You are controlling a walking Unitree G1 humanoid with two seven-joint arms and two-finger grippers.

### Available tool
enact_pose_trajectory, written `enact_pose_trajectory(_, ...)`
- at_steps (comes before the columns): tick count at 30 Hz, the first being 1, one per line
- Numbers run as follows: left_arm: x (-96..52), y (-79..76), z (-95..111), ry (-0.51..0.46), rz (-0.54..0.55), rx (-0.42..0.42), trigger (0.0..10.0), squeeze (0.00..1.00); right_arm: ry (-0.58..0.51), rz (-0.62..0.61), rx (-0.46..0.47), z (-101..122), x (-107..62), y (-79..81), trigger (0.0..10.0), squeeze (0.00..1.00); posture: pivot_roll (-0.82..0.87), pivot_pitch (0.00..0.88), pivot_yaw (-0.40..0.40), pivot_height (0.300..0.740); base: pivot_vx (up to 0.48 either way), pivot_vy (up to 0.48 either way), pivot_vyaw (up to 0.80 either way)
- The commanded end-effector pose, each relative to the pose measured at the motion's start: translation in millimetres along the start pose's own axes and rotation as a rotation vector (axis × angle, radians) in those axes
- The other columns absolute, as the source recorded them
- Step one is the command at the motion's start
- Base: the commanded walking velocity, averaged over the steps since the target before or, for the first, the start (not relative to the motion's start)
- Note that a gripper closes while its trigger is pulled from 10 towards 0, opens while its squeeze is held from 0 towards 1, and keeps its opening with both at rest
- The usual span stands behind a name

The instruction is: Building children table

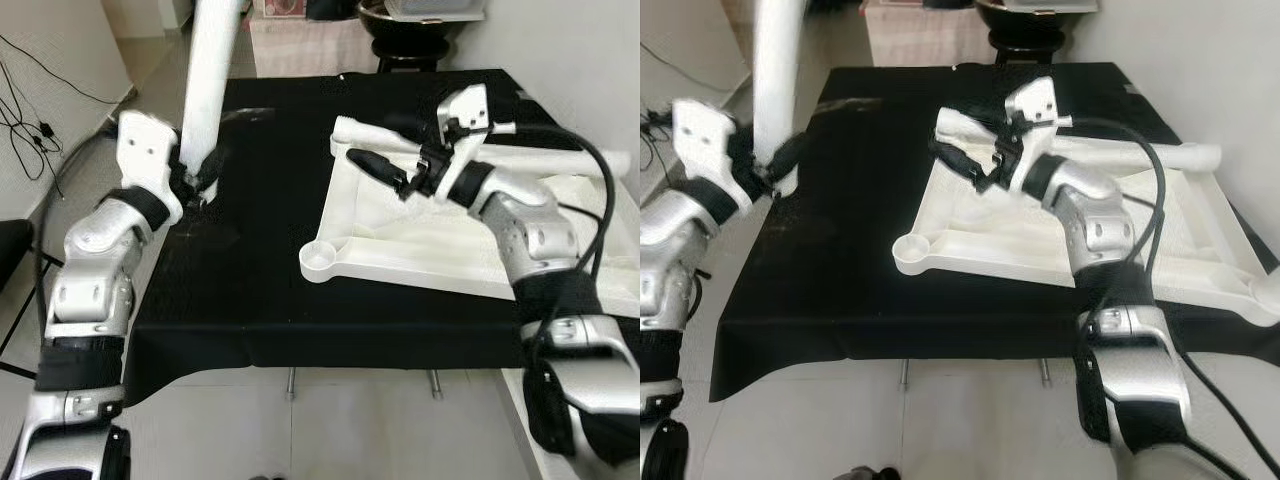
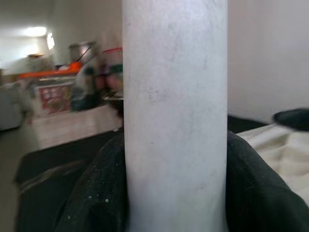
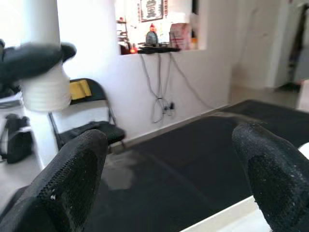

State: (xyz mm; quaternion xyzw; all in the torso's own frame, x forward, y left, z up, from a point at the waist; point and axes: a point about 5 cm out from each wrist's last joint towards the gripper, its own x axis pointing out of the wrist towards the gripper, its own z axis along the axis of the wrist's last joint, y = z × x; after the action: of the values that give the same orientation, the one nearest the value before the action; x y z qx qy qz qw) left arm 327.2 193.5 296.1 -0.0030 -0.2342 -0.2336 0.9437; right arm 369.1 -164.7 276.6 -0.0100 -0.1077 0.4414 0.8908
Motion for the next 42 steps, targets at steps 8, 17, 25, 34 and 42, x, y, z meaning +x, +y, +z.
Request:
enact_pose_trajectory(8,-33.7,-39.1,-17,0.025,-0.513,-0.499,0.0,0.0,-0.226,0.432,0.277,32,10.9,52.1,10.0,0.0,-0.09,0.101,0.028,0.74,0.0,0.0,0.0)
enact_pose_trajectory(17,-52.8,-57.6,-26,0.199,-0.738,-0.453,10.0,0.0,-0.068,0.58,0.151,39,11.5,72.9,10.0,0.0,-0.1,0.099,0.026,0.74,0.0,0.0,0.0)
enact_pose_trajectory(25,-63.1,-79.5,-25,0.27,-0.917,-0.418,10.0,0.0,0.118,0.556,0.124,33,19.1,79.1,10.0,0.0,-0.1,0.098,0.014,0.74,0.0,0.0,0.0)
enact_pose_trajectory(34,-69.4,-88.8,-27,0.32,-1.006,-0.367,10.0,0.0,0.155,0.639,0.174,43,15.3,91.3,10.0,0.0,-0.11,0.096,0.013,0.74,0.0,0.0,0.0)
enact_pose_trajectory(42,-67.3,-87.9,-24,0.319,-0.999,-0.3,10.0,0.0,0.172,0.725,0.24,38,5.4,103.2,10.0,0.0,-0.11,0.096,0.01,0.74,0.0,0.0,0.0)
